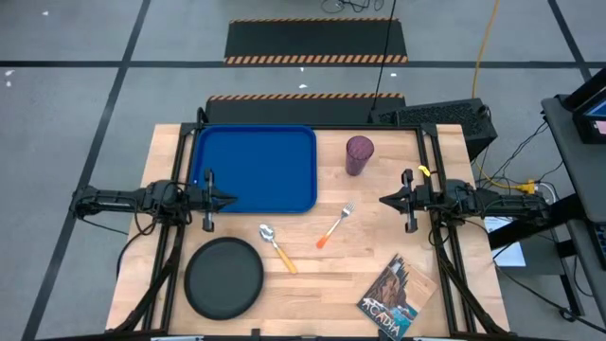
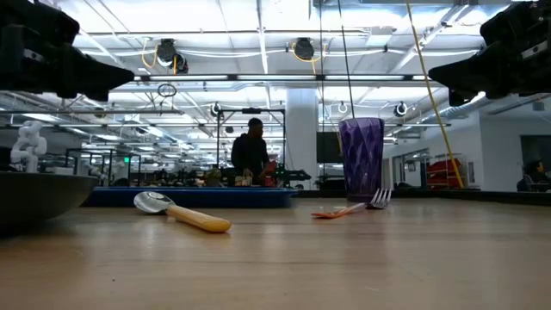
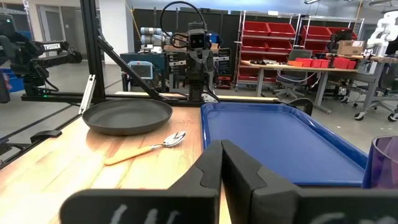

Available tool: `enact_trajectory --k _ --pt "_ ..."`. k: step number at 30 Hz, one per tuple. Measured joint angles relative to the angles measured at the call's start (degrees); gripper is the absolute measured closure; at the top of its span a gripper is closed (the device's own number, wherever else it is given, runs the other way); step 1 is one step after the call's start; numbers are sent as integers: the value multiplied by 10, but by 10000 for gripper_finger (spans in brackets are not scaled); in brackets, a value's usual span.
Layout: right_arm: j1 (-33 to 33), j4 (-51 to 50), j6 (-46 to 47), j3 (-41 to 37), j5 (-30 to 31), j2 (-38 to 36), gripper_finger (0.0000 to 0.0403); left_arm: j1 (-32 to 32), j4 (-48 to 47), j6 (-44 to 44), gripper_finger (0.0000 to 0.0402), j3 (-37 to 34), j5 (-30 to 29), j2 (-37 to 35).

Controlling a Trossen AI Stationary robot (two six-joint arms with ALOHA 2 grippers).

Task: Pick and place plate/cup/fork/spoon on tray
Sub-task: Put the purple glass cup on the blue tray

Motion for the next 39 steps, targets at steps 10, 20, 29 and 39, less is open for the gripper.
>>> enact_trajectory --k 10,20,29,39 --pt "0 0 0 0 0 0 403 0 6 -43 376 0 1 0" --pt "0 0 0 0 0 0 403 0 20 -82 376 0 0 0" --pt "0 0 0 0 0 0 403 0 114 -71 376 0 -1 0" --pt "0 0 0 0 0 0 403 0 148 -46 376 81 -10 21"
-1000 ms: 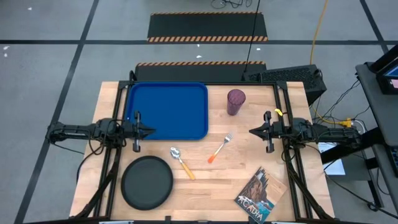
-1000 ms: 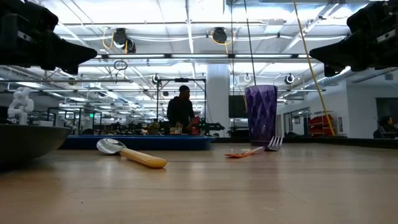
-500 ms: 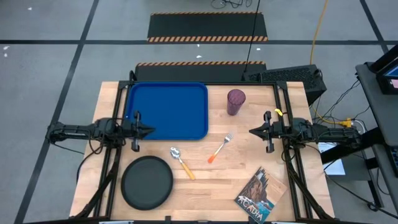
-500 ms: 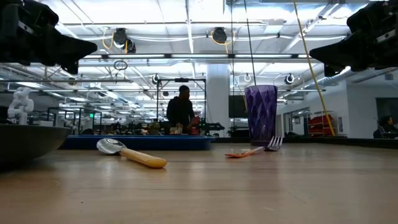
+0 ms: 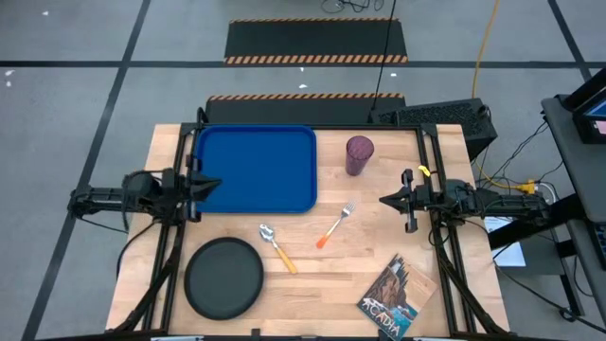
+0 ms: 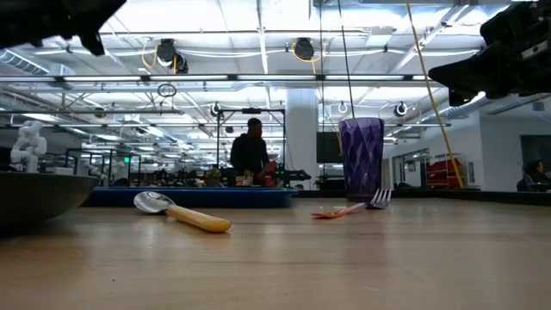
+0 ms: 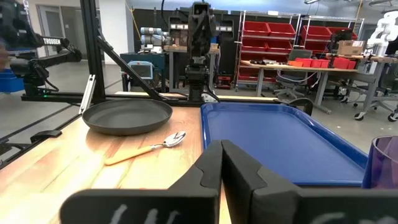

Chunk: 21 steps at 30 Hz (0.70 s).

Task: Pick and place plate/cup/fork/spoon on tray
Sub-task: Put the purple glass cup on the blue tray

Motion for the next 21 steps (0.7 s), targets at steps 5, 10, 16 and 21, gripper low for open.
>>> enact_trajectory --k 5,10,16,21 --pt "0 4 0 0 0 0 403 0 -56 1 376 100 0 64" --pt "0 40 19 0 0 0 403 0 -121 9 376 208 0 152" --pt "0 71 17 0 15 0 403 0 -167 24 376 304 0 258" --pt "0 97 47 0 15 0 403 4 -183 47 376 357 0 342"
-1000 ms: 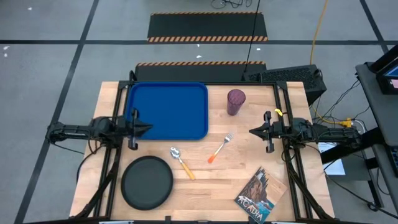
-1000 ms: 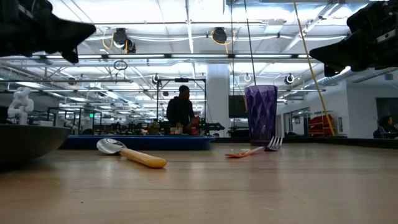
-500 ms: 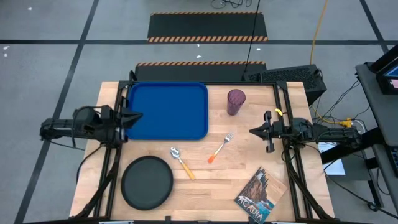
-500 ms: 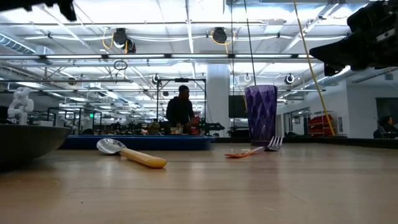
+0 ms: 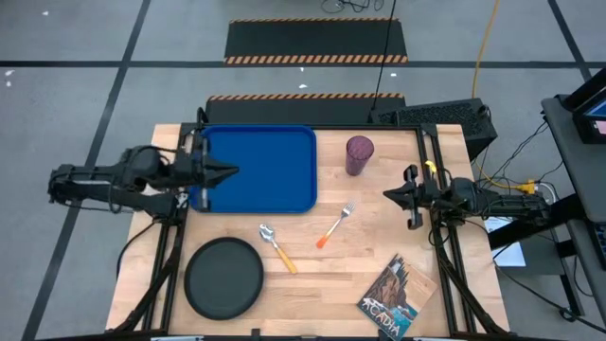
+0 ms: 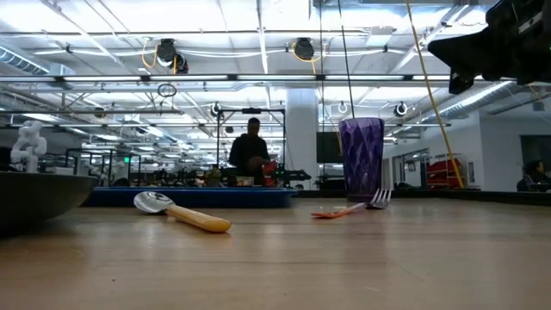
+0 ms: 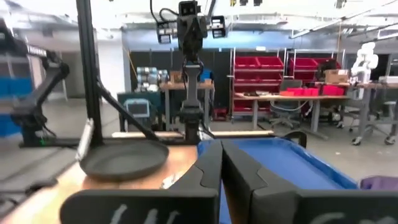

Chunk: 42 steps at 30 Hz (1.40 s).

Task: Pick and place plate/cup/fork/spoon on tray
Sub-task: Put the purple glass cup on the blue tray

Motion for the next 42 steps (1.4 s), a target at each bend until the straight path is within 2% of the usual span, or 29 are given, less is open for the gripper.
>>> enact_trajectory --k 4,9,13,17,21,28,32,36,42 --pt "0 1 101 0 0 0 403 11 -49 -1 376 41 0 57" --pt "0 27 153 5 0 0 403 22 -77 -1 376 57 0 108" --pt "0 17 148 27 1 3 403 35 -79 16 376 57 0 140" --pt "0 17 116 92 19 31 403 56 -76 26 376 57 0 157" --pt "0 -64 78 207 66 102 403 75 -69 8 376 57 0 158" --pt "0 -287 47 482 153 290 403 88 -53 -10 376 57 0 158" --pt "0 -379 38 594 182 389 403 88 -30 -27 376 57 0 165" --pt "0 -404 17 637 183 465 403 83 -10 -41 376 57 0 168" --pt "0 -407 22 616 191 524 403 74 -8 -57 376 57 0 184"
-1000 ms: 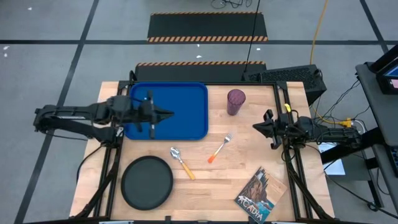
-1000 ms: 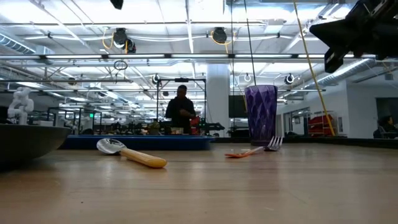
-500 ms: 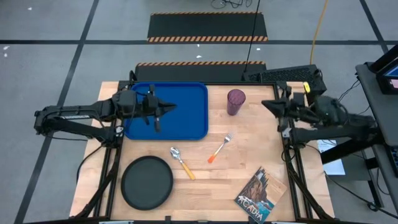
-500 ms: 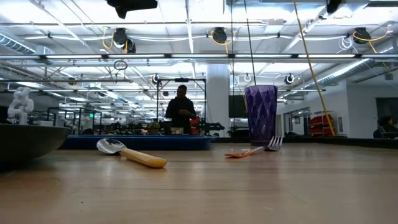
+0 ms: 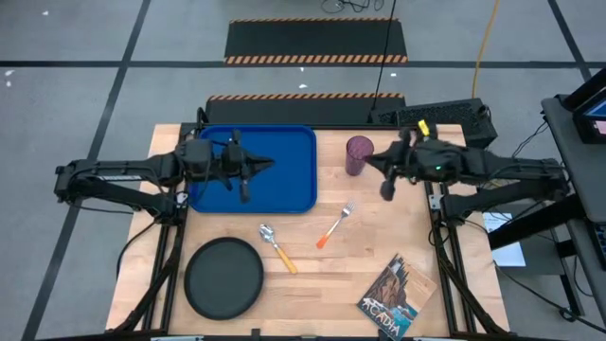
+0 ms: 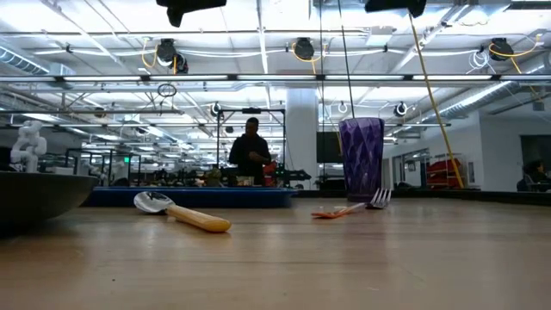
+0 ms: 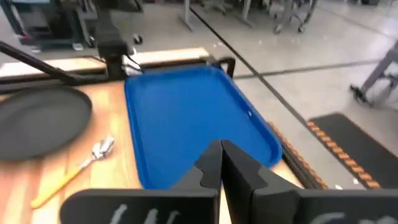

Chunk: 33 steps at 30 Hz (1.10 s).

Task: Pick and place plate/cup/fork/spoon on tray
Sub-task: Put the purple glass cup on the blue tray

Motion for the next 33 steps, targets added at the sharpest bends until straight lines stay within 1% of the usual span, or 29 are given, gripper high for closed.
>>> enact_trajectory --k 6,12,15,18,22,25,29,33 --pt "0 11 29 -57 7 43 403 -10 26 8 376 0 0 20" --pt "-1 46 26 -102 7 58 403 -10 69 14 376 0 0 56" --pt "-10 54 15 -106 8 56 403 -9 84 19 376 0 -1 66" --pt "-22 55 4 -106 38 57 403 -9 101 20 376 0 -1 76" --pt "-48 57 -13 -106 35 57 401 -9 114 20 376 0 -3 74" --pt "-71 54 -30 -106 34 57 387 -10 109 12 376 0 -13 75" --pt "-104 47 -64 -106 27 57 353 -10 111 7 376 0 -24 74" --pt "-144 33 -100 -106 -47 67 307 -10 110 -5 376 0 -25 75"
